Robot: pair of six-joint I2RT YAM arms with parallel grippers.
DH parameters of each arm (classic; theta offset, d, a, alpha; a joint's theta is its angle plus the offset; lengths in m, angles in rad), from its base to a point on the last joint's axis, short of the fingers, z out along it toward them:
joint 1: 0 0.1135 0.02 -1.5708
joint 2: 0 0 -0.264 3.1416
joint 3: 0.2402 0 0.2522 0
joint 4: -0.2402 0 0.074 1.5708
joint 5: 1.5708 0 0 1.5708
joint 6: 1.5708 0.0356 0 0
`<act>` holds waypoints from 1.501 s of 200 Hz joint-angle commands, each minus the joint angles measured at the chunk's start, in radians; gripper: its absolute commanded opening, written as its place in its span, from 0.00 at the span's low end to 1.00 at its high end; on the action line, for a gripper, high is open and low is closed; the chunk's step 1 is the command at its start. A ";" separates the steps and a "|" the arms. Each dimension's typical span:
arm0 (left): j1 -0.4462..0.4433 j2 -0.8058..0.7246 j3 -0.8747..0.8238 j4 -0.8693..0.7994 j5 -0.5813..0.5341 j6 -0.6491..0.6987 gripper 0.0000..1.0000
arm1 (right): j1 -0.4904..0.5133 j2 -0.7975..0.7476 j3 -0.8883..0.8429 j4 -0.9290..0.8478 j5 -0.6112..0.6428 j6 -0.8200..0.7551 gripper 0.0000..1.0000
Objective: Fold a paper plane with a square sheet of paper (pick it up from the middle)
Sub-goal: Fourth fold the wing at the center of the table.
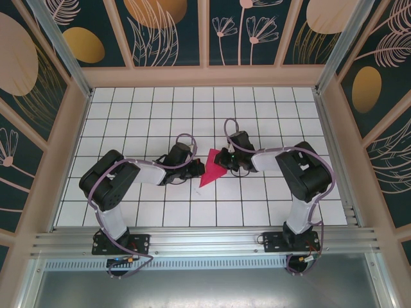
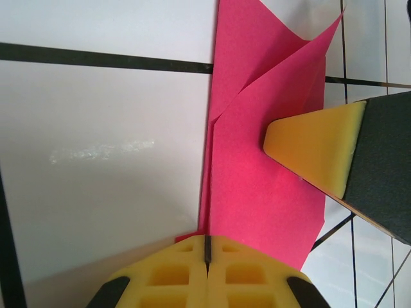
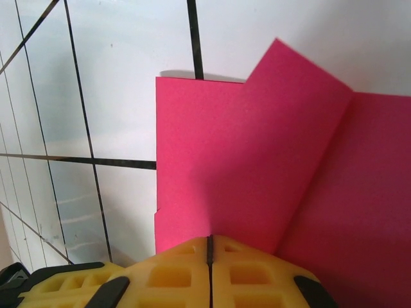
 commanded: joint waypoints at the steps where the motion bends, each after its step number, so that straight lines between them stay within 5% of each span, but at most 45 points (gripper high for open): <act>1: 0.000 0.132 -0.027 -0.145 -0.128 0.044 0.00 | -0.001 0.016 0.014 -0.022 0.011 -0.015 0.07; 300: -0.001 0.134 -0.049 -0.152 -0.132 0.048 0.00 | -0.200 0.117 0.159 -0.133 -0.015 -0.093 0.08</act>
